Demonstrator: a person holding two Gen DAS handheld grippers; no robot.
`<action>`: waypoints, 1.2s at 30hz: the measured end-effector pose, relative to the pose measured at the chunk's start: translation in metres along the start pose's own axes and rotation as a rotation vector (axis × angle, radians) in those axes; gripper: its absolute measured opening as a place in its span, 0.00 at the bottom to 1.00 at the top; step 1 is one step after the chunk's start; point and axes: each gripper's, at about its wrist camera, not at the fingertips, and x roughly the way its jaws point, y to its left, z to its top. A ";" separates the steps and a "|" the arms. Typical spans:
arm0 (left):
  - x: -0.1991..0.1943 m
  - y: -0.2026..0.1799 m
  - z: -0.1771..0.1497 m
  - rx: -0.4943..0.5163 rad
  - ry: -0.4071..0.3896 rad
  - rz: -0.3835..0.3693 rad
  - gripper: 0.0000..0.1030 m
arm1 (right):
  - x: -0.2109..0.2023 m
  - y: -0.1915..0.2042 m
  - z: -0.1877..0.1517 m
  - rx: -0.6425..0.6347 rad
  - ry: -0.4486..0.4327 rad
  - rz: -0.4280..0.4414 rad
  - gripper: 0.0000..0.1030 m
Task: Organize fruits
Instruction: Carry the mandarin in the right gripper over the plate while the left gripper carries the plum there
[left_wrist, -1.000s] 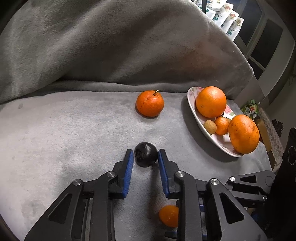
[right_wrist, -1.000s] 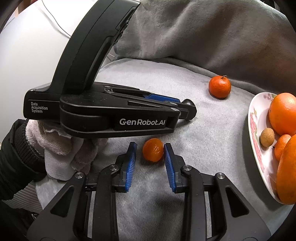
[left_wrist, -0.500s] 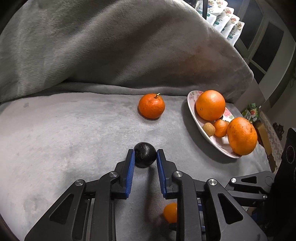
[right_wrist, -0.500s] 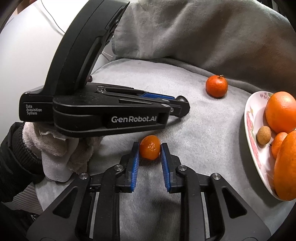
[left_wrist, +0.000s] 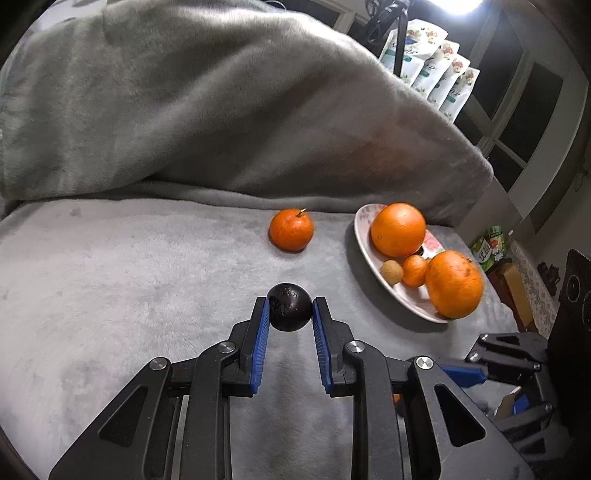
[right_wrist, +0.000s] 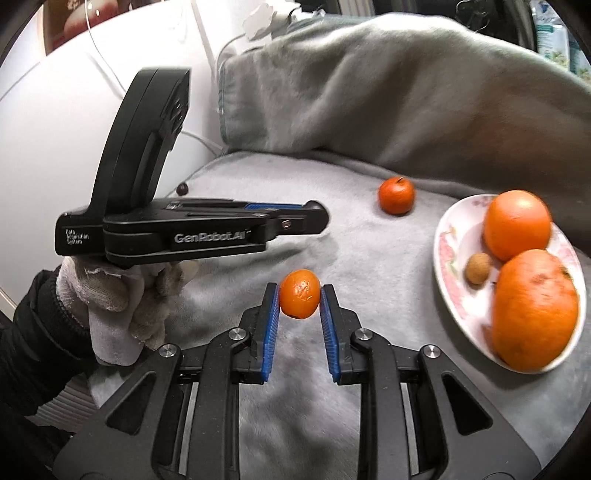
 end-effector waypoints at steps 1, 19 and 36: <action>-0.003 -0.002 0.000 0.002 -0.006 -0.005 0.21 | -0.007 -0.003 0.000 0.004 -0.012 -0.004 0.22; -0.012 -0.074 0.012 0.095 -0.074 -0.075 0.21 | -0.088 -0.055 0.003 0.082 -0.174 -0.131 0.22; 0.009 -0.091 0.016 0.120 -0.053 -0.086 0.21 | -0.109 -0.115 0.000 0.166 -0.208 -0.217 0.22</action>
